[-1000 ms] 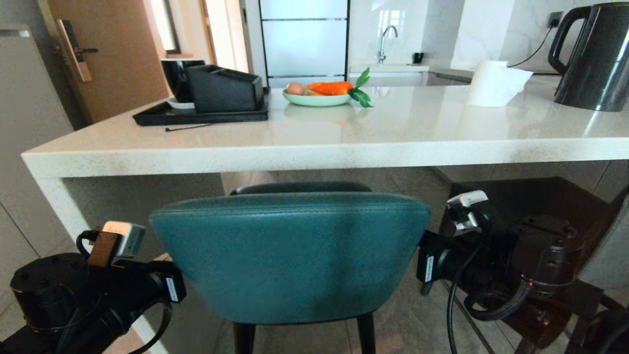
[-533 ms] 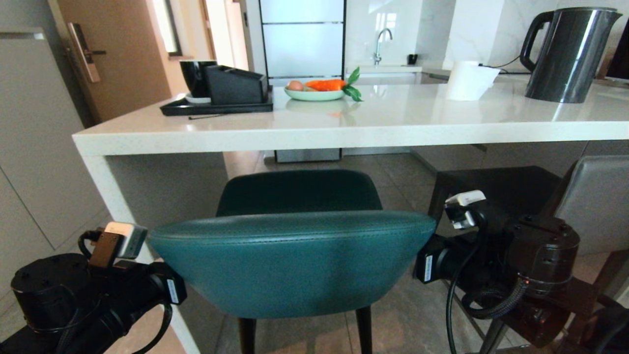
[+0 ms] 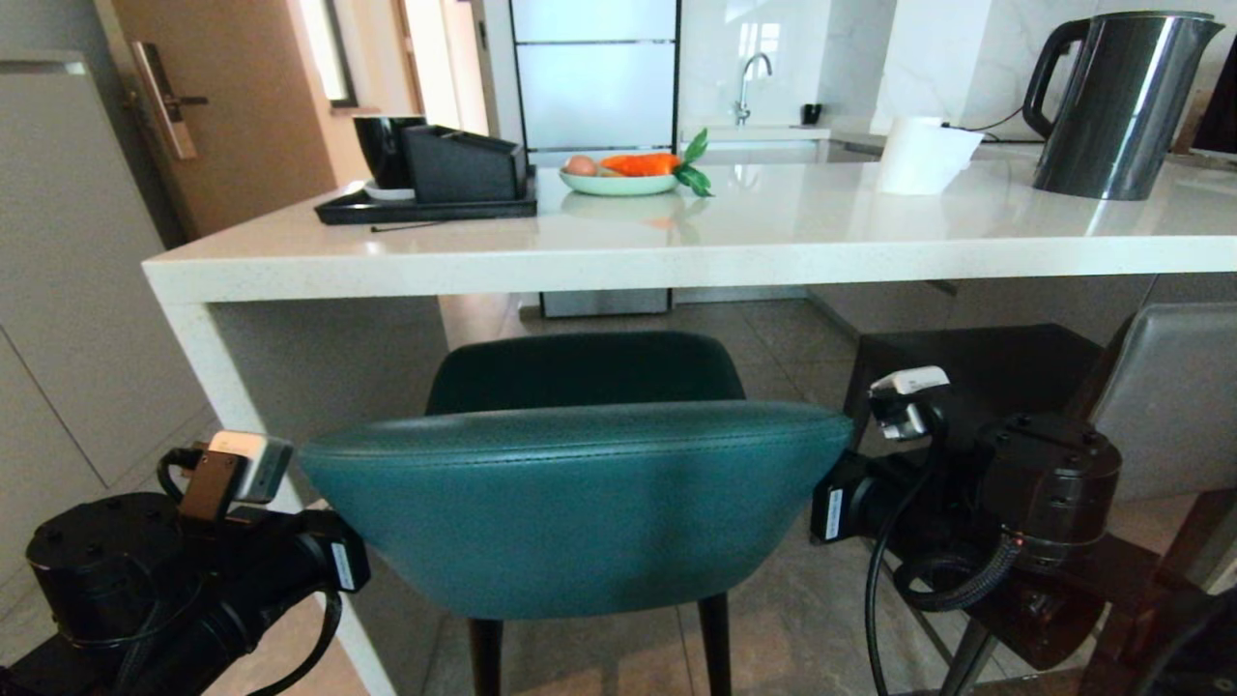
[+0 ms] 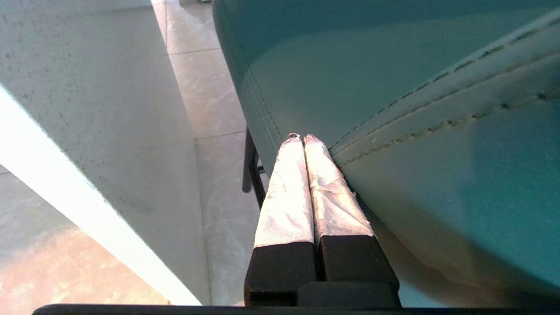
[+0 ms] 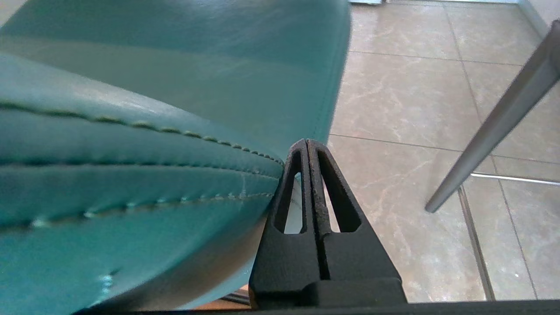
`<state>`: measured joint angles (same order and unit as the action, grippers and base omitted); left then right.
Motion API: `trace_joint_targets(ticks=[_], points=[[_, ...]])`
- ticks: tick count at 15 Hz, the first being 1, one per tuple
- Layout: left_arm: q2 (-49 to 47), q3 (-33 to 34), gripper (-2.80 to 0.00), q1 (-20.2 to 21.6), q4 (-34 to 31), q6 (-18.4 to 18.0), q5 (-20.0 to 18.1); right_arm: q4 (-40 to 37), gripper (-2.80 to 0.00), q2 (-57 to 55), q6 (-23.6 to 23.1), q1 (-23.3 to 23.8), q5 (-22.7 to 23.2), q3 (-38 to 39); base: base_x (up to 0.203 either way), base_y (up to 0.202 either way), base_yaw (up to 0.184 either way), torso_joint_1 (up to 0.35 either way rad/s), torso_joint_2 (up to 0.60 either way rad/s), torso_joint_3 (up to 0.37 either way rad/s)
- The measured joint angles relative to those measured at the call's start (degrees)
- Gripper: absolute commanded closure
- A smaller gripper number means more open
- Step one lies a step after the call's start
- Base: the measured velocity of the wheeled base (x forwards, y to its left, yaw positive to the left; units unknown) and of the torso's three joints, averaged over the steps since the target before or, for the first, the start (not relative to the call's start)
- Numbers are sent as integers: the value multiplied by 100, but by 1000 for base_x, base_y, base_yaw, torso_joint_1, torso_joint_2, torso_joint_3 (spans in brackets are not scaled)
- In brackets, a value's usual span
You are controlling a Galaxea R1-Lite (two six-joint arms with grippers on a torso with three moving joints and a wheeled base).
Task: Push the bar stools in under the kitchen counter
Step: Pull the blue chair out from under the dining table
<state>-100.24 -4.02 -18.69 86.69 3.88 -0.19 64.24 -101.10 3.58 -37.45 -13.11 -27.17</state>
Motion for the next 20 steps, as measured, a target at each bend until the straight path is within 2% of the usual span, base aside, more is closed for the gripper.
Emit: trace_joint_targets(ticks=[2,4,11,15,16,20], points=[[28,-29,0,-115,-4,-2,344,-33,0,8,-20,-49,-81,-100,0,0,0,0,0,0],[54,-65,0,-183,-15,0,452,-39,0,16,-26,-74,-93,-133,0,0,0,0,0,0],[424,-350,0,-284,-229,-44,474,-110,0,66,-62,-91,-110,-363,0,0,0,0,0,0],[1076,-627,0,-382,-1285,-29,468,-163,0,133,-33,-215,-122,-353,0,0,0,0,0,0],[1163,-658,0,-403,-1365,-29,466,-143,0,145,-28,-223,-130,-308,0,0,0,0,0,0],[1308,-440,0,-454,-1290,-13,425,-125,0,224,-26,-251,-94,-110,0,0,0,0,0,0]])
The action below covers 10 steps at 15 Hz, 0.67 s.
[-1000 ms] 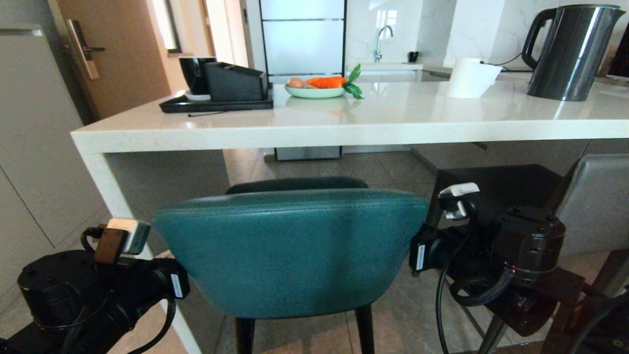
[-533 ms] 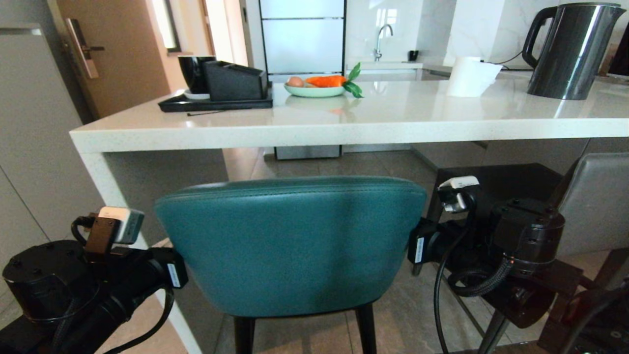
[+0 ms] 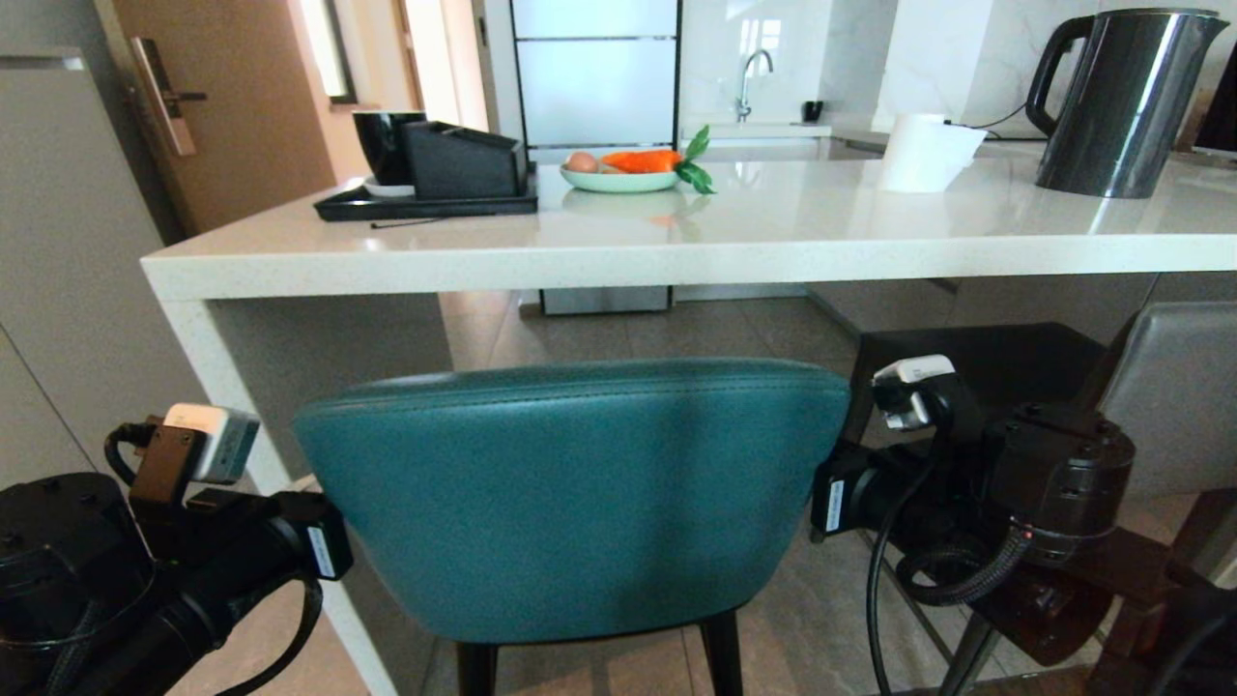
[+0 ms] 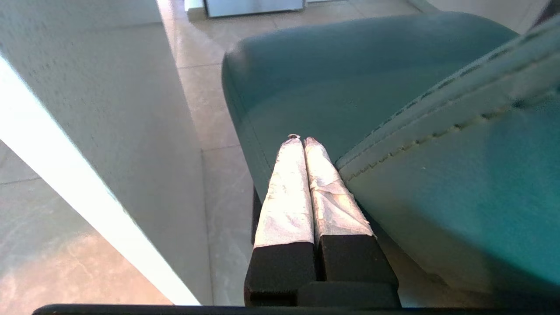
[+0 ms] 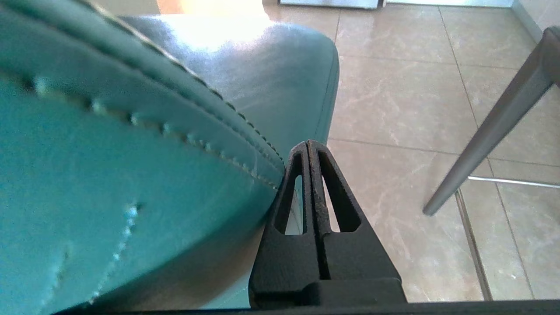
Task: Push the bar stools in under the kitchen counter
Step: Pull the blue chair out from under the dining table
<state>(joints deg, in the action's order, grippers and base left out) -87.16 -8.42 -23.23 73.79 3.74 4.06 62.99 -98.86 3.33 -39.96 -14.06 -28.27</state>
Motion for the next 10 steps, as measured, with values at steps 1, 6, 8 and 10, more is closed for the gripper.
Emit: trace_joint_targets(ticks=[1,6,8,10], points=[[19,96,0,-6,41,6,-7,-4,0,18,2,-3,8,54,0,0,0,0,0,0],[78,319,0,-20,64,99,-14,24,0,63,13,-20,11,197,0,0,0,0,0,0],[106,366,0,-20,56,95,-1,32,0,85,15,-22,11,241,0,0,0,0,0,0],[149,426,0,-28,71,91,5,57,0,106,17,-28,9,261,-133,0,-1,8,3,0]])
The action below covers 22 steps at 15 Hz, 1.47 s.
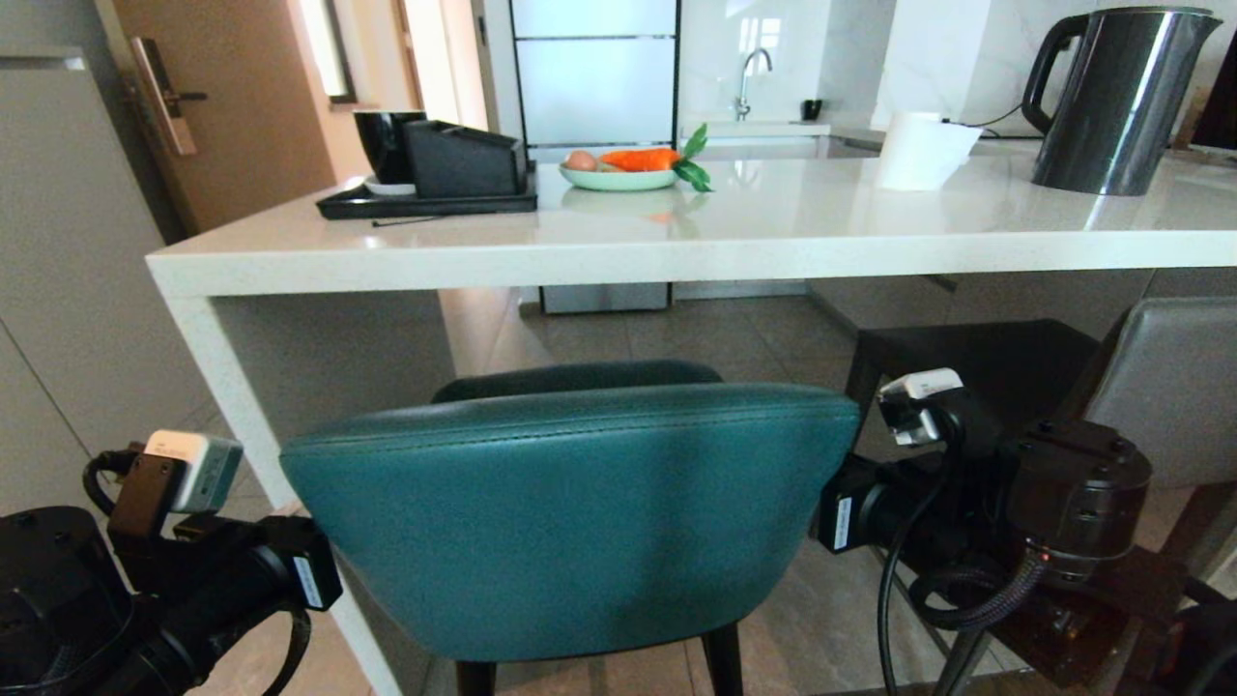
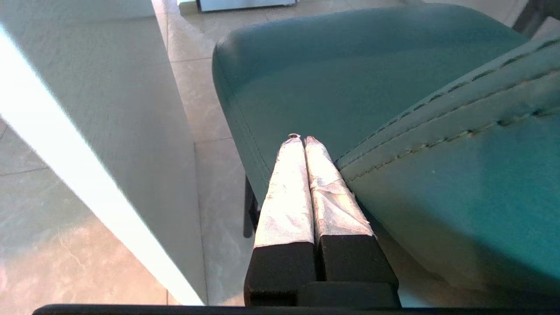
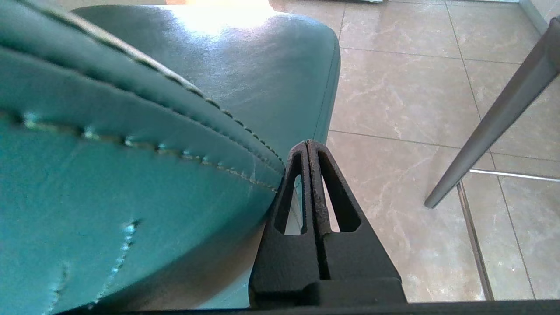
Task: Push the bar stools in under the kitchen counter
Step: Pull the blue chair out from under the dining table
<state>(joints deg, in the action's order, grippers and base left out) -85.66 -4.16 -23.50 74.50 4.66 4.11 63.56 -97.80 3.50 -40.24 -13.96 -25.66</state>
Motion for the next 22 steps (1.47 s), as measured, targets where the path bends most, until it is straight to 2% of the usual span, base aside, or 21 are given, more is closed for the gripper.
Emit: trace_joint_targets(ticks=[18,22], points=[[57,-77,0,-100,-107,-33,22,-64,0,17,-9,2,-97,-11,-196,0,-2,2,2,2],[63,-25,0,-113,-62,-30,21,-67,0,28,-6,2,-95,4,-66,0,-1,-1,1,2]])
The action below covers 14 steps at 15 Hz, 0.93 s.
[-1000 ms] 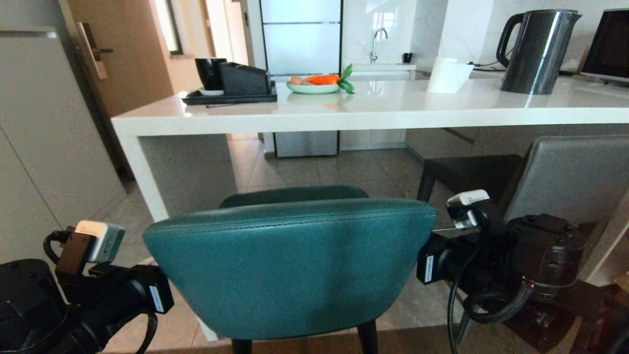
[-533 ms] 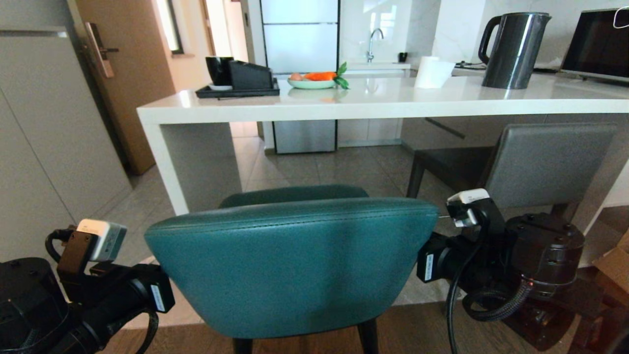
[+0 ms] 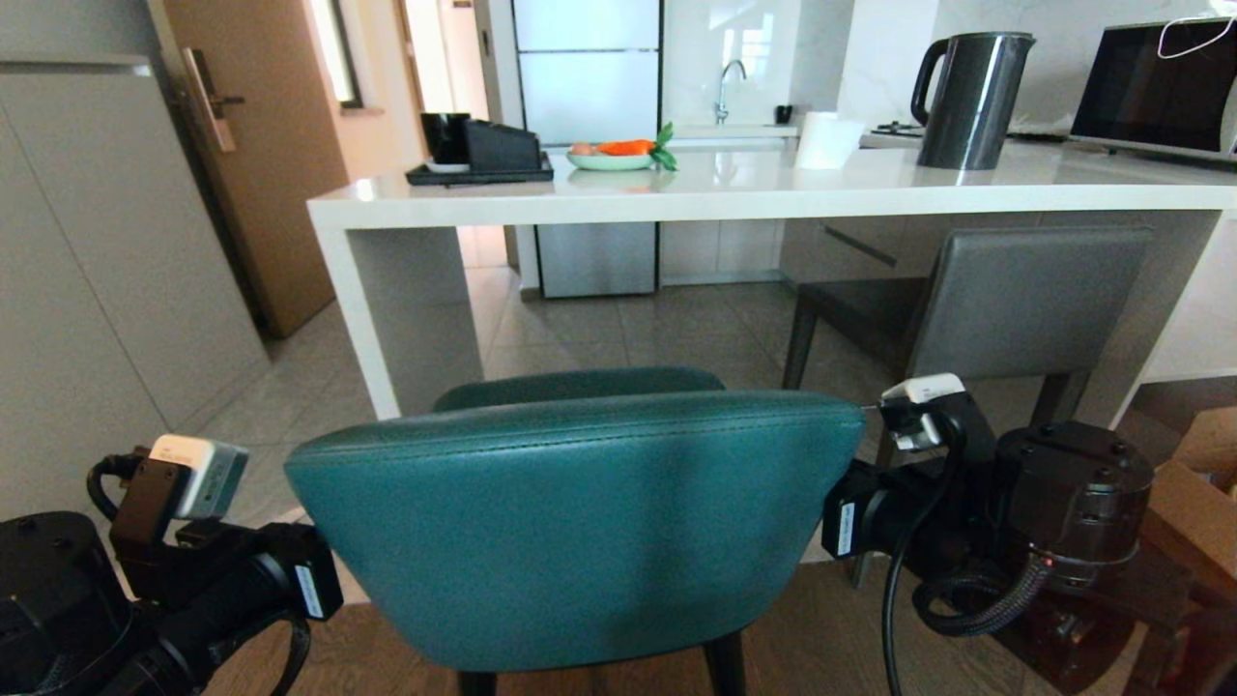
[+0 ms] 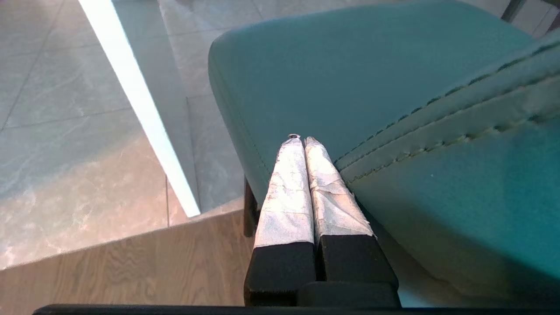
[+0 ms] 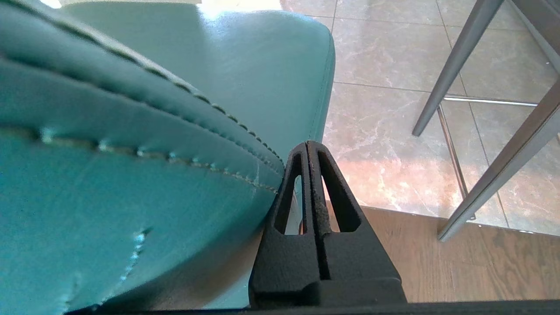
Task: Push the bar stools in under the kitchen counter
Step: Pull the blue chair out from under the dining table
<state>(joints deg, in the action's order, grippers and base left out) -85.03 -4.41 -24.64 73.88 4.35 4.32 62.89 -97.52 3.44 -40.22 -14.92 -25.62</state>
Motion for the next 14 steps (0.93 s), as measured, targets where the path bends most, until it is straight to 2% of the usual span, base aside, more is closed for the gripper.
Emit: trace_joint_targets(ticks=[10,14], points=[[-84,-37,0,39,15,38,32,80,0,110,215,46,-48,273,0,0,0,0,0,0],[-421,-258,0,41,46,46,59,50,0,-163,308,212,-48,-7,0,0,0,0,0,0]])
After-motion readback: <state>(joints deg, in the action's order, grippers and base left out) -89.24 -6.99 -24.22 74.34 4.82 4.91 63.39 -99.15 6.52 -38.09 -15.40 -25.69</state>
